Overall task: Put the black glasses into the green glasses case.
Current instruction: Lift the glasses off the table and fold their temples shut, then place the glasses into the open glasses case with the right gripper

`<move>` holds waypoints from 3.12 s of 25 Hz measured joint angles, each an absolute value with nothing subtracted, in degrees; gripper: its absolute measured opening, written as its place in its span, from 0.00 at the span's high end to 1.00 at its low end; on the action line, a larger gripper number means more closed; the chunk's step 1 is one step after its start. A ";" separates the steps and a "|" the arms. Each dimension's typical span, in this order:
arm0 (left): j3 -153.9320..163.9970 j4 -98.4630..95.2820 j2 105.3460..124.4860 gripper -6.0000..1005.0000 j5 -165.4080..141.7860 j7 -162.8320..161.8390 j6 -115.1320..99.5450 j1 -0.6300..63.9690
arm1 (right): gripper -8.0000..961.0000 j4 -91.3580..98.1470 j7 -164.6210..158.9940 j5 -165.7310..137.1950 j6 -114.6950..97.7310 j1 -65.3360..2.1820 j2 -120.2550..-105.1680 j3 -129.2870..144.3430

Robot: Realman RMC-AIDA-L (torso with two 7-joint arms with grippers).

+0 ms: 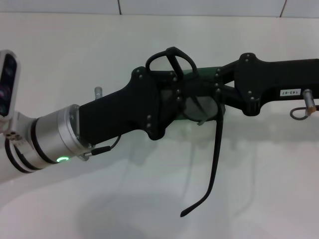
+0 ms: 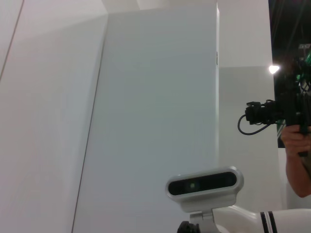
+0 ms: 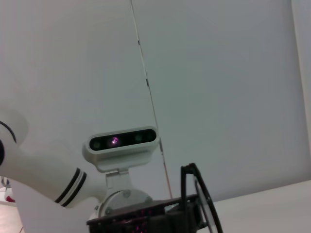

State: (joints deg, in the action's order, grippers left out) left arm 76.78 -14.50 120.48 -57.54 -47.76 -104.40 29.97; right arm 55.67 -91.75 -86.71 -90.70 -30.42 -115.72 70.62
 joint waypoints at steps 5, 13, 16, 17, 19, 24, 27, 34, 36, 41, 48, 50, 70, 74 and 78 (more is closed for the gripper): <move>76.97 -14.73 120.44 0.95 -57.55 -48.20 -105.67 29.71 | 0.95 54.64 -90.61 -86.70 -90.34 -30.41 -115.75 68.29; 76.39 -14.50 119.74 0.95 -55.70 -48.27 -106.58 27.23 | 0.95 55.50 -89.05 -84.20 -97.53 -30.28 -115.43 55.17; 76.67 -14.24 119.50 0.95 -55.99 -48.42 -106.38 26.97 | 0.95 55.58 -87.81 -77.86 -100.92 -30.45 -115.31 51.63; 76.77 -14.11 119.50 0.95 -56.12 -48.51 -106.29 26.92 | 0.95 55.58 -87.32 -76.18 -101.28 -30.48 -115.25 51.31; 76.89 -14.14 119.55 0.95 -57.65 -48.88 -106.28 27.07 | 0.95 55.54 -85.62 -72.19 -101.48 -30.69 -115.22 51.10; 77.49 -15.14 120.30 0.95 -64.37 -49.09 -108.61 29.80 | 0.95 47.28 -77.74 -66.76 -98.92 -35.33 -115.93 54.77; 80.09 -15.18 120.56 0.95 -63.48 -48.87 -109.84 31.57 | 0.95 40.48 -74.34 -66.27 -96.90 -39.02 -115.89 56.52; 82.11 -15.05 120.18 0.95 -57.16 -49.06 -110.76 31.73 | 0.95 34.98 -69.63 -66.54 -92.11 -42.17 -115.91 63.63; 82.05 -14.86 120.14 0.95 -55.34 -49.13 -110.65 31.13 | 0.95 35.18 -69.11 -66.54 -90.96 -42.05 -115.96 66.44; 81.77 -14.76 120.15 0.95 -52.68 -49.31 -110.49 29.63 | 0.95 35.51 -68.68 -66.51 -88.99 -41.81 -115.98 69.66; 81.74 -14.36 120.09 0.95 -50.30 -49.75 -110.47 29.02 | 0.95 35.56 -68.62 -69.52 -88.33 -41.84 -115.99 72.35; 81.74 -14.32 120.10 0.95 -50.13 -49.90 -110.47 28.97 | 0.95 35.52 -68.61 -70.12 -88.25 -41.85 -116.04 73.31; 82.00 -13.70 120.21 0.95 -48.67 -50.45 -109.06 28.56 | 0.94 35.63 -68.55 -71.40 -87.21 -41.30 -115.79 77.41; 81.93 -13.70 120.15 0.95 -48.67 -50.45 -109.06 28.44 | 0.94 35.61 -68.34 -71.40 -85.94 -41.23 -115.70 77.33; 81.77 -14.20 119.89 0.95 -48.67 -50.45 -109.61 27.31 | 0.94 35.59 -67.03 -71.61 -82.61 -40.46 -115.55 77.31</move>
State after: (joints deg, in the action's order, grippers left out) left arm 81.77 -14.20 119.89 -48.67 -50.45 -109.61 27.31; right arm 35.59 -67.04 -71.61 -82.61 -40.46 -115.55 77.31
